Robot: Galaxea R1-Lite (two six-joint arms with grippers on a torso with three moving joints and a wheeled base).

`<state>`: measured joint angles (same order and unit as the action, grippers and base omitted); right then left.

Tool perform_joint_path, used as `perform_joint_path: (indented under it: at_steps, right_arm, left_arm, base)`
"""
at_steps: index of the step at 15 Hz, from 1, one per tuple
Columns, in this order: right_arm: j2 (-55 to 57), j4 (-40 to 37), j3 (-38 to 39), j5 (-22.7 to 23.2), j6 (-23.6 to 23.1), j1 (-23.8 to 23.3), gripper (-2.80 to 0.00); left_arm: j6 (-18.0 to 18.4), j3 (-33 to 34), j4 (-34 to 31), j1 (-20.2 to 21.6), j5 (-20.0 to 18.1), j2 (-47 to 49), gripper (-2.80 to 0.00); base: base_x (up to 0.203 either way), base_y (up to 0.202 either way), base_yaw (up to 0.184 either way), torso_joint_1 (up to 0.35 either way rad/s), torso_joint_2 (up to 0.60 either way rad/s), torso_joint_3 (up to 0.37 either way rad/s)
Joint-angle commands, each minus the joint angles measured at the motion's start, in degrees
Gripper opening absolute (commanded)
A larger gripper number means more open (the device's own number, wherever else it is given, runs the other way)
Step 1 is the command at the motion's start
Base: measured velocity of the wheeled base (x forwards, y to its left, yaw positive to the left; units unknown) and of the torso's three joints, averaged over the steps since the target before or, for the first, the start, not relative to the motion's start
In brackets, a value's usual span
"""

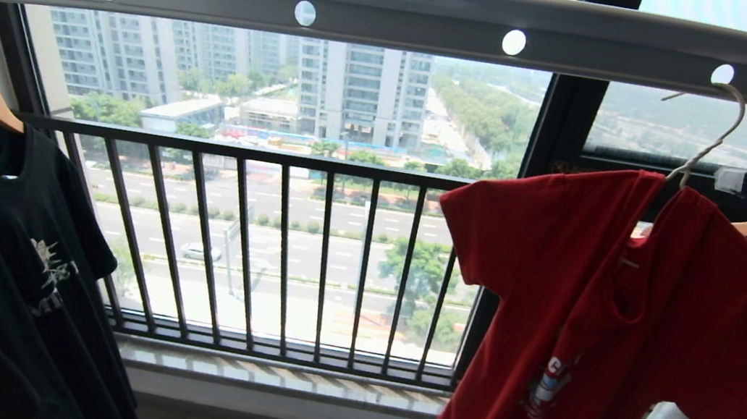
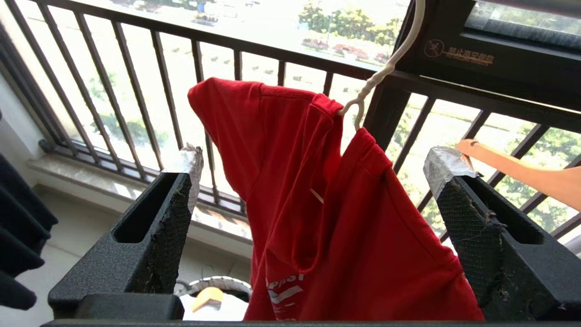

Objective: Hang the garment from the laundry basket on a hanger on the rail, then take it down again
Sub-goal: Take the clothes off the clothes rack

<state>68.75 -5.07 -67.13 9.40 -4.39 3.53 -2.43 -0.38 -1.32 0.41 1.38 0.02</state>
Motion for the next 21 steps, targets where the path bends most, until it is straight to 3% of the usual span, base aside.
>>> perform_joint_path:
  at_steps: [1, 7, 21]
  right_arm:
    - [6.86, 0.04, -4.48, -3.42, 1.36, 3.58, 0.00]
    - [13.75, 2.55, -9.25, -12.24, 3.23, 4.31, 0.00]
    - [12.20, 2.70, -7.23, -12.48, 3.24, 2.53, 0.00]
  left_arm:
    - [-0.04, 0.03, 0.00, 0.02, 0.03, -0.02, -2.80]
    - [-0.04, -0.06, -0.09, 0.02, 0.03, -0.02, -2.80]
    - [-0.12, -0.06, 0.00, 0.02, 0.03, -0.02, -2.80]
  base:
    - [0.000, 0.000, 0.000, 0.000, 0.00, 0.000]
    - [0.000, 0.000, 0.000, 0.000, 0.00, 0.000]
    - [0.000, 0.000, 0.000, 0.000, 0.00, 0.000]
